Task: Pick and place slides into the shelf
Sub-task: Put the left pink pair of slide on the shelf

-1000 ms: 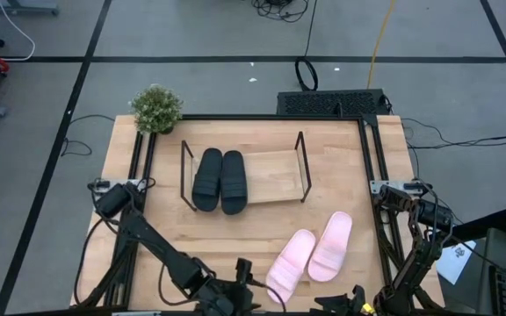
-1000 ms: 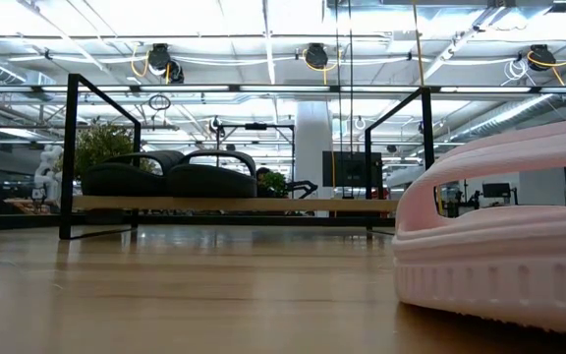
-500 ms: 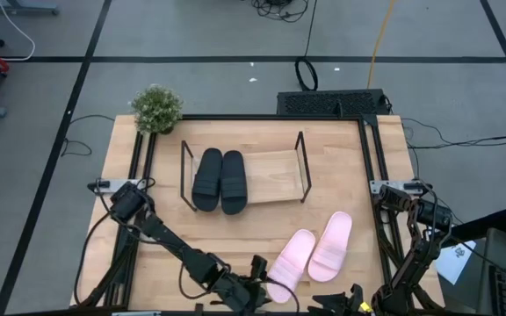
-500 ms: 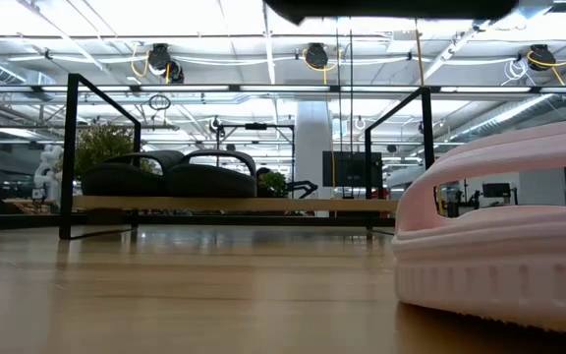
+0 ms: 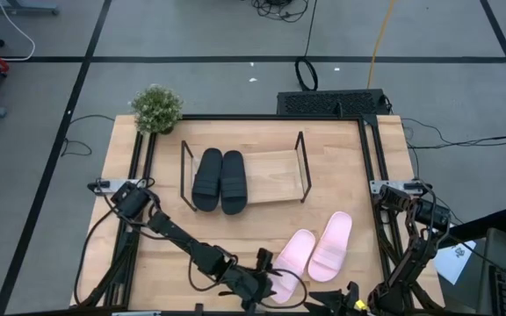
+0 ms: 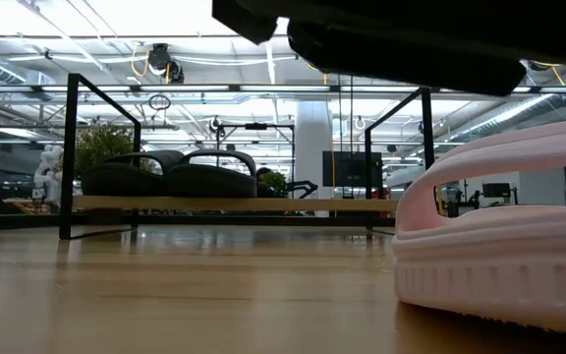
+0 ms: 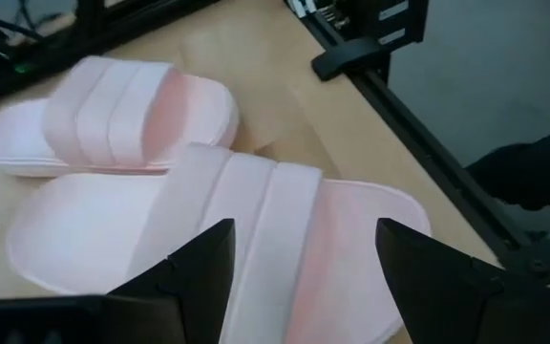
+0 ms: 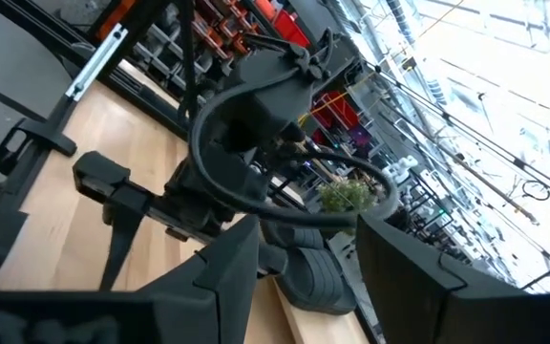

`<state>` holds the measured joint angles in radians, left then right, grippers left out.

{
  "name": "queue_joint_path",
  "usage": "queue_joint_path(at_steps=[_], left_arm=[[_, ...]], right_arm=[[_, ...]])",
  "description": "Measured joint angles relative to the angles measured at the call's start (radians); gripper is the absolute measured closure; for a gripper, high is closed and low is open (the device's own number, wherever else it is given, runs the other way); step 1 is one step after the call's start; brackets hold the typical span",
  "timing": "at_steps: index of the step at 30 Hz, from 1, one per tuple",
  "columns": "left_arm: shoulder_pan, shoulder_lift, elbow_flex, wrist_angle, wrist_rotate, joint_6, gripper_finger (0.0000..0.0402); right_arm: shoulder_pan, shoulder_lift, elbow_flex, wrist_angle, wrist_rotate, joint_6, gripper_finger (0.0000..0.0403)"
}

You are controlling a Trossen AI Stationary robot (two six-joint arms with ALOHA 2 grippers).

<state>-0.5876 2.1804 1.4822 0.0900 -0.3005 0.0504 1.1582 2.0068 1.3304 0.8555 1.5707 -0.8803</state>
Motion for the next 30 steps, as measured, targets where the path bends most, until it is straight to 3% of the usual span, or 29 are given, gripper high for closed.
queue_joint_path(at_steps=[8, 23, 30], left_arm=[[0.004, 0.048, 0.002, 0.003, 0.003, -0.004, 0.0151], [-0.004, 0.064, 0.002, -0.026, -0.282, 0.019, 0.0151], [-0.002, 0.064, 0.002, -0.054, -0.329, 0.018, 0.0151]], right_arm=[[-0.005, 0.000, 0.000, 0.000, 0.000, -0.007, 0.0234], [-0.013, 0.000, -0.001, 0.000, 0.000, 0.004, 0.0234], [-0.014, 0.000, -0.001, 0.000, 0.000, 0.004, 0.0234]])
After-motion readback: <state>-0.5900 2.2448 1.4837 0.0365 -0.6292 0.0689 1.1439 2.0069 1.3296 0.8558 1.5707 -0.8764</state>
